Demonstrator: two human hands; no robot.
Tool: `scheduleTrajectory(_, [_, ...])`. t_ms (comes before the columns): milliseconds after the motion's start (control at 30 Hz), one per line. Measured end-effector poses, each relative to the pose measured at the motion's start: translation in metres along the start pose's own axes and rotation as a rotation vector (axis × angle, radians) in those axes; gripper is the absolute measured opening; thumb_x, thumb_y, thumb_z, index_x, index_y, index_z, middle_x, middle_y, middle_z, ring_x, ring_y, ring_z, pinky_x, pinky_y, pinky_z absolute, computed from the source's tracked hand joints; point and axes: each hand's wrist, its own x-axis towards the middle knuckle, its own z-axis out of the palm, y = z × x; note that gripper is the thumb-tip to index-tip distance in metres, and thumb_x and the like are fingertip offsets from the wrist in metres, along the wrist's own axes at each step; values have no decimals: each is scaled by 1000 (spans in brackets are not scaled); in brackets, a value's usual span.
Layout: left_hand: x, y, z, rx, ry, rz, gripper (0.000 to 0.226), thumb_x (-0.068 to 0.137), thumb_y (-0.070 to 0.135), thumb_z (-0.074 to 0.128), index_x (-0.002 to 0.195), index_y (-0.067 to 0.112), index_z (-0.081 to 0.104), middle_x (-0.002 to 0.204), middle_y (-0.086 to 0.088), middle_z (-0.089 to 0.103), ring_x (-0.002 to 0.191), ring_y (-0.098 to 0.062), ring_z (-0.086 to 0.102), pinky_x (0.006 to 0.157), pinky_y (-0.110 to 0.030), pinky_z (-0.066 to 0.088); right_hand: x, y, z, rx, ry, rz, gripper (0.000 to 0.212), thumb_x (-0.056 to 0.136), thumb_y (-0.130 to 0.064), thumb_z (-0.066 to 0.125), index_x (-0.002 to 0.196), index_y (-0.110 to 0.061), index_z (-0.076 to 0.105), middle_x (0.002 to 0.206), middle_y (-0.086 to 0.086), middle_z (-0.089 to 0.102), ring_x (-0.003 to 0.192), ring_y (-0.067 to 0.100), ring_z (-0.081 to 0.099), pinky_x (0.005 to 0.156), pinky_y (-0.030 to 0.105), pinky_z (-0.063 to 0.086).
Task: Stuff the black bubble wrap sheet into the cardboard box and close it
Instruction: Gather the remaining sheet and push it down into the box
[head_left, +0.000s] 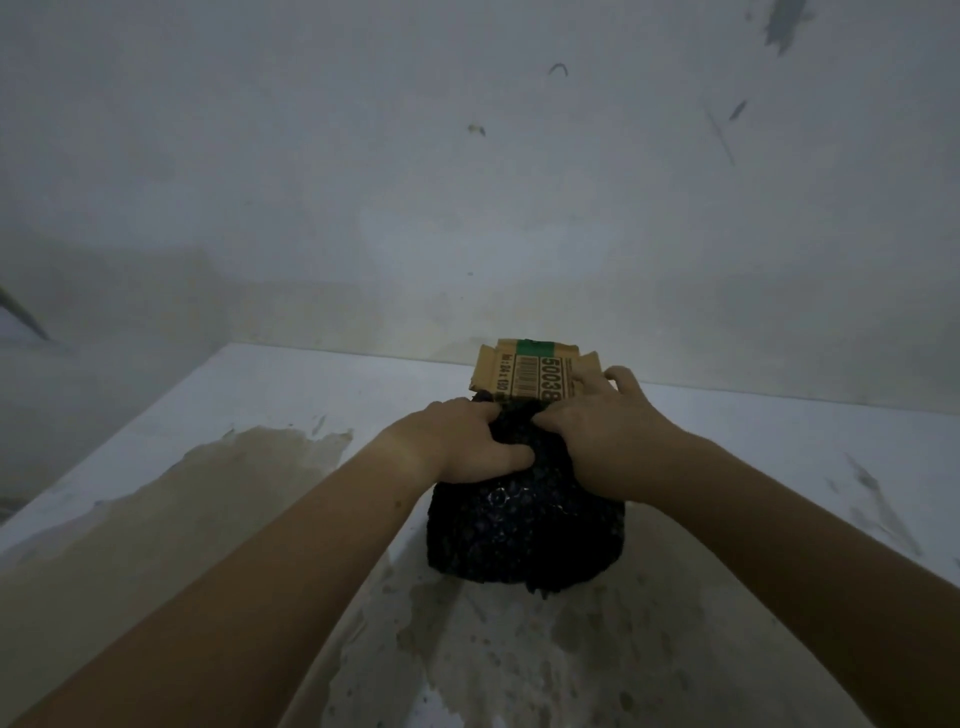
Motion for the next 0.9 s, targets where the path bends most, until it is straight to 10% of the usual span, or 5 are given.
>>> scheduleTrajectory(267, [1, -4, 3, 58, 60, 9, 72, 72, 74, 46, 125, 26, 55, 124, -2, 54, 108, -24, 51, 89, -38, 48, 29, 10, -2, 202, -460, 153, 70, 85, -24, 49, 150, -32, 27, 155, 10, 29, 148, 33, -3, 114, 55, -12])
scheduleTrajectory(467, [-18, -2, 20, 31, 340, 200, 68, 86, 52, 51, 143, 30, 21, 155, 1, 13, 127, -31, 32, 95, -42, 42, 24, 16, 11, 345, -378, 148, 83, 72, -26, 50, 150, -35, 25, 161, 10, 12, 147, 24, -20, 112, 50, -22])
scheduleTrajectory(567, [-21, -3, 23, 124, 370, 186, 51, 90, 52, 47, 134, 28, 38, 156, 0, 12, 127, -31, 30, 88, -40, 42, 9, 21, 15, 430, -141, 93, 71, 73, -28, 56, 141, -37, 42, 153, 12, 29, 146, 27, 10, 119, 43, 5])
scheduleTrajectory(700, [-14, -5, 16, 126, 219, 26, 66, 87, 66, 40, 146, 36, 38, 162, 3, 10, 142, -30, 16, 104, -45, 34, -19, 24, 22, 495, 383, 84, 46, 75, -51, 56, 117, -32, 57, 114, -6, 60, 105, 20, 56, 85, 33, 46])
scheduleTrajectory(900, [-5, 1, 7, -34, 49, -7, 74, 88, 67, 41, 151, 29, 33, 151, -6, 41, 131, -27, 44, 101, -34, 40, -40, 29, 35, 715, 140, 310, 62, 76, -70, 56, 128, -36, 47, 126, -8, 59, 90, 9, 57, 69, 23, 45])
